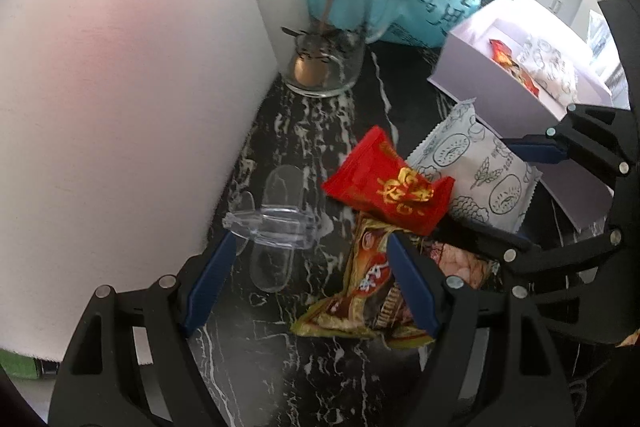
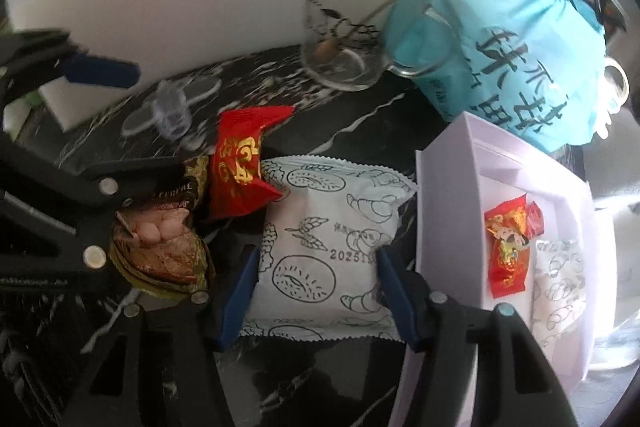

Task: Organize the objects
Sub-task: 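Move the right gripper to the white croissant-print pouch while the left gripper approaches the cereal bag, then grasp the white pouch with the right gripper while the left gripper grasps the brown cereal bag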

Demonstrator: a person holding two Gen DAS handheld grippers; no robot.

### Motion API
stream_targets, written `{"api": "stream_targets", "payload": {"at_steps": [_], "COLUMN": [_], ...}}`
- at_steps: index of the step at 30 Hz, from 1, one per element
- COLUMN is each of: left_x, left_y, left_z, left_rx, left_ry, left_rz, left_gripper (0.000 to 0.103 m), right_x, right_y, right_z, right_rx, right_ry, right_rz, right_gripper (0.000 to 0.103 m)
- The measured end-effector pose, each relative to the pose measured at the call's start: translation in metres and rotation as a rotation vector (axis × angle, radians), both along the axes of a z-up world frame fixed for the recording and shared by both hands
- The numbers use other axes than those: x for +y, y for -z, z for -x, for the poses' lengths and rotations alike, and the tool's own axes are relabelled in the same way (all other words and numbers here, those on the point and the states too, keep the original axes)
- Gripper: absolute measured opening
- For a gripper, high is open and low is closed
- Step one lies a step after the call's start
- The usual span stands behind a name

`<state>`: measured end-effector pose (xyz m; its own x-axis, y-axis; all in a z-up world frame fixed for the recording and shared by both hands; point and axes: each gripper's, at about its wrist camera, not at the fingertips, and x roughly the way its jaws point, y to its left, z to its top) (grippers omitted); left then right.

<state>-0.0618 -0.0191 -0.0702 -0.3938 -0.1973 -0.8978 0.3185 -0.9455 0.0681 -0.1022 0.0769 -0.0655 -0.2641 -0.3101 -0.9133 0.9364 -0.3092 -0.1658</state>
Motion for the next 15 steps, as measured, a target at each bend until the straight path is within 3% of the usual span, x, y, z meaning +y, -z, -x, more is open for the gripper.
{"api": "stream_targets", "payload": {"at_steps": [8,15], "left_x": [0.012,0.041], "left_y": [0.005,-0.003], "left_z": [-0.014,-0.027], "left_rx": [0.005,0.028], "left_ry": [0.079,0.186], "left_rz": [-0.08,-0.059], "left_gripper": [0.077,0.077], "right_x": [0.043,0.072], "right_y": [0.003,-0.003], "right_z": [-0.014,-0.03], "right_rx": [-0.039,-0.039], "right_ry": [0.104,0.191], "right_rz": [0.076,0.141], "right_gripper": [0.063,0.063]}}
